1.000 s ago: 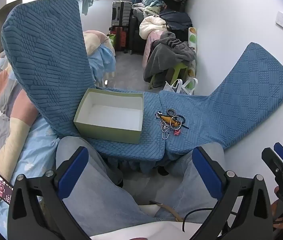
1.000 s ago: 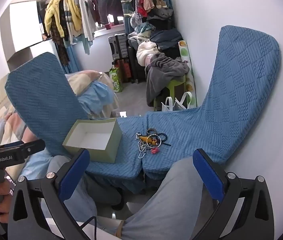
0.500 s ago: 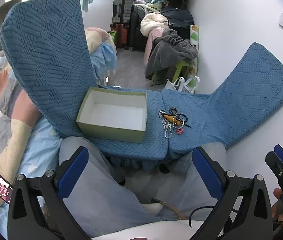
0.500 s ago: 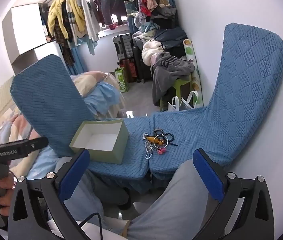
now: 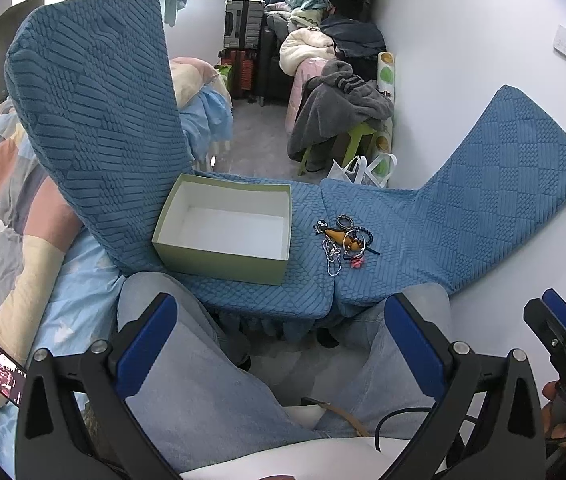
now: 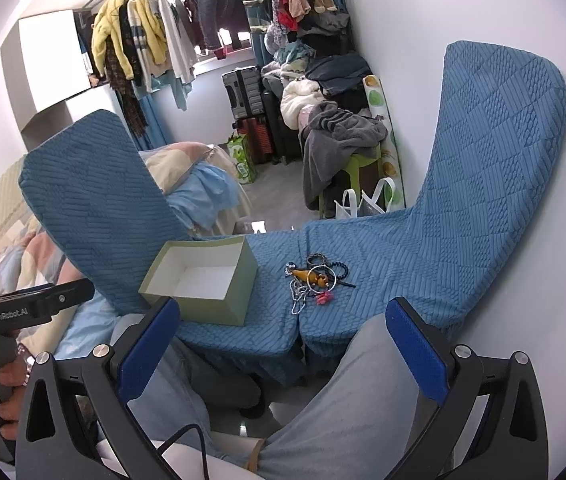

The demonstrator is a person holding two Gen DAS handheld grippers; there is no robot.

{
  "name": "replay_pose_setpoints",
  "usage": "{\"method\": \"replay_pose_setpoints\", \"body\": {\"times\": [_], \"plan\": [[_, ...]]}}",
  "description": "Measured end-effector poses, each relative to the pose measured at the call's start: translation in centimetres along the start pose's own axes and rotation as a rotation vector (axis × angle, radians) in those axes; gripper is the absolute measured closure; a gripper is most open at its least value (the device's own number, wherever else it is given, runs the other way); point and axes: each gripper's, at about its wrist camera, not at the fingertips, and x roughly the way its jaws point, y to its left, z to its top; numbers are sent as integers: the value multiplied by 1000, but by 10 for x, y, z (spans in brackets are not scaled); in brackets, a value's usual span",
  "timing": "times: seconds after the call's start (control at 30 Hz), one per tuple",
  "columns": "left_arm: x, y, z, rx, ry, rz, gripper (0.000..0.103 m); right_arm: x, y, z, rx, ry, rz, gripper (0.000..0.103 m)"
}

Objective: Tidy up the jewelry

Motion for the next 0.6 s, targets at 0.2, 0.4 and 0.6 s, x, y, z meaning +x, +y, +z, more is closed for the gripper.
{"method": "replay_pose_setpoints", "body": {"times": [0.2, 0.4, 0.6], "plan": [[-4, -5, -9, 11, -16, 10, 0, -5, -1, -4, 10, -1, 6, 0], [-1, -3, -15, 14, -4, 12, 0, -9, 2, -5, -7, -8, -4, 0], [-1, -1, -15, 17, -4, 12, 0, -6, 1, -10, -3, 4, -6, 0]]}}
